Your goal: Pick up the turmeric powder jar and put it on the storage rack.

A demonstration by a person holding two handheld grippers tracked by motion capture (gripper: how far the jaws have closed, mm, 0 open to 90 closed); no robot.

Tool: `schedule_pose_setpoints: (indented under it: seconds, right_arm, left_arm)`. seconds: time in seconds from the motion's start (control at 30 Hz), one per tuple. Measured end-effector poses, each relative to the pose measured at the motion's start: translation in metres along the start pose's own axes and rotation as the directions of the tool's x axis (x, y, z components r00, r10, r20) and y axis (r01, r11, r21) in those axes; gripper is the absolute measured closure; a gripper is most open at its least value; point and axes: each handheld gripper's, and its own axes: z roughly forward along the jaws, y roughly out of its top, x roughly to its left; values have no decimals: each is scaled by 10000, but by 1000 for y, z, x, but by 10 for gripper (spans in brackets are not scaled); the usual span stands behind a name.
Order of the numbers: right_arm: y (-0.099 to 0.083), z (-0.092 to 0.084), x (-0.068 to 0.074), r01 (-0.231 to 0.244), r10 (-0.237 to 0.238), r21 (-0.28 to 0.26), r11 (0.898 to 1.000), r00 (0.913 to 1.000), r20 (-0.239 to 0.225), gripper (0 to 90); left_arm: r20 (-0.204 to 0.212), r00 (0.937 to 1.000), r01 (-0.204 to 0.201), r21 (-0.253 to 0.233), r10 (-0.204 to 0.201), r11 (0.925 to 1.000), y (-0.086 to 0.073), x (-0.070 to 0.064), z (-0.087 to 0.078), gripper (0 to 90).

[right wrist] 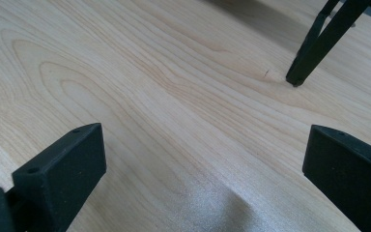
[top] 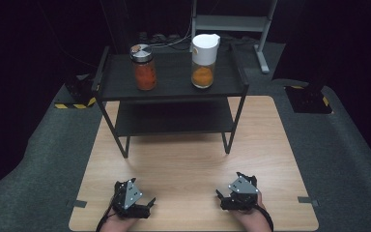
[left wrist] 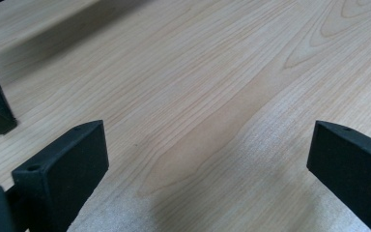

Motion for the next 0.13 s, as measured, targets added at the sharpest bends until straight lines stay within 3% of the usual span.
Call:
schedule_pose_setpoints:
  seconds: [0.13]
  right_arm:
    - [-2, -1, -1, -36, 36, -59, 10000, 10000, 21, 9]
  left_arm:
    - [158, 9998, 91, 96, -93, 9999, 2, 4, 1, 11]
